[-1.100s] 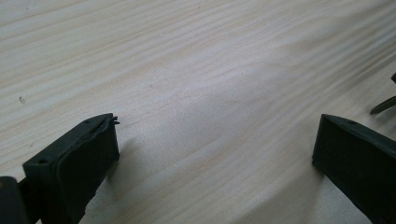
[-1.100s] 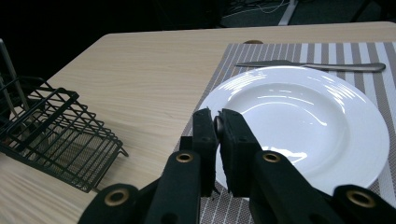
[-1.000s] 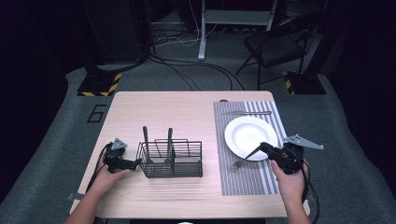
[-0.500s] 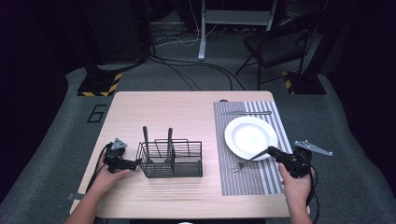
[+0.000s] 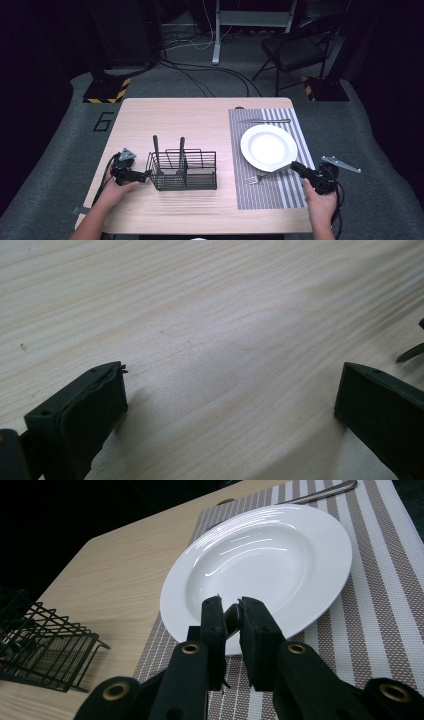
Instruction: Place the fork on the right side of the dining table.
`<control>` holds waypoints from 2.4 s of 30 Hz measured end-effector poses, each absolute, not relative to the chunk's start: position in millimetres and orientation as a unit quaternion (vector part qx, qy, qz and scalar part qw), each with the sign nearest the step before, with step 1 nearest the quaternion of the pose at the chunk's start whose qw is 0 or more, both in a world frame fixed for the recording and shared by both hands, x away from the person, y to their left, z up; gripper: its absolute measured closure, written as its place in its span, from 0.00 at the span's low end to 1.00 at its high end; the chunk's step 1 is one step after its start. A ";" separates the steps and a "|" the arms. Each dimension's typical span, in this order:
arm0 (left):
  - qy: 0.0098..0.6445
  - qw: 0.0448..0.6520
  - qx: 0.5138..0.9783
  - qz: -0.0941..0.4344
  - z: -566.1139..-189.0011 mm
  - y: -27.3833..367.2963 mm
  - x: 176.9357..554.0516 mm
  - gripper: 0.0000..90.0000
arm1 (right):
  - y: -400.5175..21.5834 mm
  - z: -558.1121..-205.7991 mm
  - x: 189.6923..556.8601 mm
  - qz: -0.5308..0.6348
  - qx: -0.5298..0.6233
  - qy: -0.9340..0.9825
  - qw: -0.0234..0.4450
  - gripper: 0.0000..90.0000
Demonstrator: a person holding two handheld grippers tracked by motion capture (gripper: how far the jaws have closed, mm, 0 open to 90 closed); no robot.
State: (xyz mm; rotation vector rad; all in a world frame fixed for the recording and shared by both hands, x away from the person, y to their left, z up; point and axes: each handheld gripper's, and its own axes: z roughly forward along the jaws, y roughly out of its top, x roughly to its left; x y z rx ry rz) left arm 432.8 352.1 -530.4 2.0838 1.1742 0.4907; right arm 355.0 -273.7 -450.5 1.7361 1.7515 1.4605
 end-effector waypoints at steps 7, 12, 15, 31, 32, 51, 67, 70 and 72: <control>0.454 0.344 0.800 0.188 -530.5 351.7 432.6 0.00 | -282.5 -458.2 355.6 0.510 0.613 0.590 0.126 0.89; 0.452 0.343 0.802 0.189 -530.3 352.1 432.8 0.00 | -286.7 -464.8 355.0 0.515 0.626 0.574 0.115 0.89; 0.454 0.345 0.799 0.188 -530.6 351.6 432.6 0.00 | -289.5 -469.1 354.8 0.519 0.633 0.565 0.109 0.89; 0.450 0.341 0.803 0.188 -530.2 352.3 433.0 0.00 | -303.5 -492.5 357.6 0.525 0.650 0.541 0.090 0.86; 0.450 0.342 0.803 0.188 -530.2 352.4 433.0 0.00 | -304.3 -493.8 357.8 0.526 0.652 0.539 0.089 0.86; 0.450 0.342 0.803 0.188 -530.2 352.3 433.0 0.00 | -316.8 -513.3 360.7 0.514 0.688 0.512 0.036 0.83; 0.451 0.342 0.802 0.187 -530.2 352.1 432.9 0.00 | -317.7 -518.6 364.3 0.489 0.703 0.516 0.034 0.81; 0.450 0.342 0.803 0.189 -530.2 352.3 433.1 0.00 | -317.9 -520.2 364.6 0.478 0.707 0.519 0.034 0.80; 0.450 0.342 0.803 0.188 -530.2 352.3 433.0 0.00 | -316.8 -519.8 365.0 0.471 0.708 0.525 0.039 0.79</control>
